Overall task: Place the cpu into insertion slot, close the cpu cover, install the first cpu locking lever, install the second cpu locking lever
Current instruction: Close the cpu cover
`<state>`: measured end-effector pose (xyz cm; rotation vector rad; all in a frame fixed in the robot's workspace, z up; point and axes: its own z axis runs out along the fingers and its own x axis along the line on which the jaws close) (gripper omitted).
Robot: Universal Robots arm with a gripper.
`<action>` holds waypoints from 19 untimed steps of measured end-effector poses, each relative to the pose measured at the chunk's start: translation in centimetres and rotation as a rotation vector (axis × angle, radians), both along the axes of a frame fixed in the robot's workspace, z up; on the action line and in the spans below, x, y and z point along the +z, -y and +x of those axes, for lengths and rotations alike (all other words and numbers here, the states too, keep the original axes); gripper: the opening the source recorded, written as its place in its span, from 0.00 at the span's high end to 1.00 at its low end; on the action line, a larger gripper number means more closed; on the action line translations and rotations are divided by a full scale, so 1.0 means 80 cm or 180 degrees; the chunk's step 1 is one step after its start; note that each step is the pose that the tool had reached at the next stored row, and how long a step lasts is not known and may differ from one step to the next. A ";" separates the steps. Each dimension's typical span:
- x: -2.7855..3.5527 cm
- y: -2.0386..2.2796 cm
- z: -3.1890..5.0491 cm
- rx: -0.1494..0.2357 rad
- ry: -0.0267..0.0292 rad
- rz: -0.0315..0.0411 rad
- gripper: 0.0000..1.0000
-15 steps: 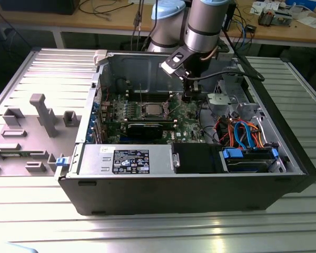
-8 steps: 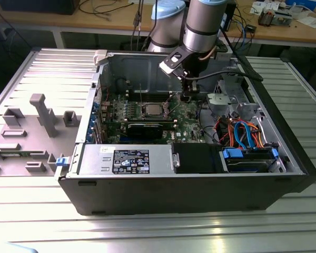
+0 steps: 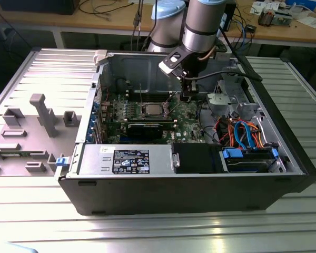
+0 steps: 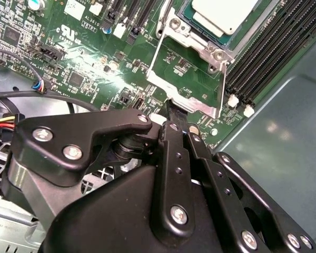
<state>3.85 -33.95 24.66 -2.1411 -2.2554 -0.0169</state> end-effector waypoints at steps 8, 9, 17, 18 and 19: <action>-0.0002 0.0000 -0.005 0.0000 0.0000 0.0000 0.89; -0.0002 0.0000 -0.005 0.0000 0.0000 0.0000 0.89; -0.0004 0.0000 -0.007 0.0000 0.0000 0.0000 0.89; -0.0004 0.0000 -0.007 0.0000 0.0000 0.0000 0.89; -0.0005 0.0000 -0.008 0.0000 0.0000 0.0000 0.89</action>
